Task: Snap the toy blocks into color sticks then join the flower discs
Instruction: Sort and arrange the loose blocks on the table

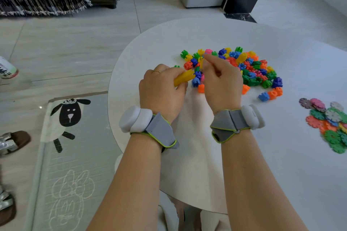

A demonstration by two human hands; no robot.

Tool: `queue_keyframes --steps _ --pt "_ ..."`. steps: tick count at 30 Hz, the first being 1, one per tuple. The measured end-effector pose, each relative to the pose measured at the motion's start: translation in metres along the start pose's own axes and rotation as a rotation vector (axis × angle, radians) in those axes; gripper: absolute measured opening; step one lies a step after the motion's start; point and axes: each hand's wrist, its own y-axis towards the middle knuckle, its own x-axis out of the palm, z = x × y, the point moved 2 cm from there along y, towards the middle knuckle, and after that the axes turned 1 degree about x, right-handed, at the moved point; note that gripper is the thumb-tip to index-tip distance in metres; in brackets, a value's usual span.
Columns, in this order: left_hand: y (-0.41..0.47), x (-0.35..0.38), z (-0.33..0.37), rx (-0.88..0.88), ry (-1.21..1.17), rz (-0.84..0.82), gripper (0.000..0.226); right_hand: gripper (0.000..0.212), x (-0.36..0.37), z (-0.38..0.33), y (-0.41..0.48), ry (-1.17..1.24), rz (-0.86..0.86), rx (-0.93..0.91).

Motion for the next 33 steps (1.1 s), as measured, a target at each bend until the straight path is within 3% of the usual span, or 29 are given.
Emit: queue_keyframes --steps 6,11,16,25,33 --pt "-0.004 0.004 0.019 0.057 -0.085 0.004 0.035 0.011 -0.015 0.012 -0.006 0.472 -0.099 0.226" --pt "-0.004 0.01 0.029 0.07 -0.12 0.0 0.025 0.009 -0.028 0.016 -0.008 0.697 -0.169 0.338" --pt "-0.006 0.014 0.035 0.112 -0.13 -0.035 0.02 0.012 -0.037 0.018 -0.007 0.726 -0.235 0.336" --pt "-0.008 0.018 0.046 0.145 -0.141 -0.034 0.022 0.008 -0.043 0.021 -0.006 0.847 -0.183 0.398" --pt "-0.007 0.016 0.042 0.127 -0.131 -0.055 0.021 0.012 -0.044 0.024 -0.005 0.887 -0.276 0.417"
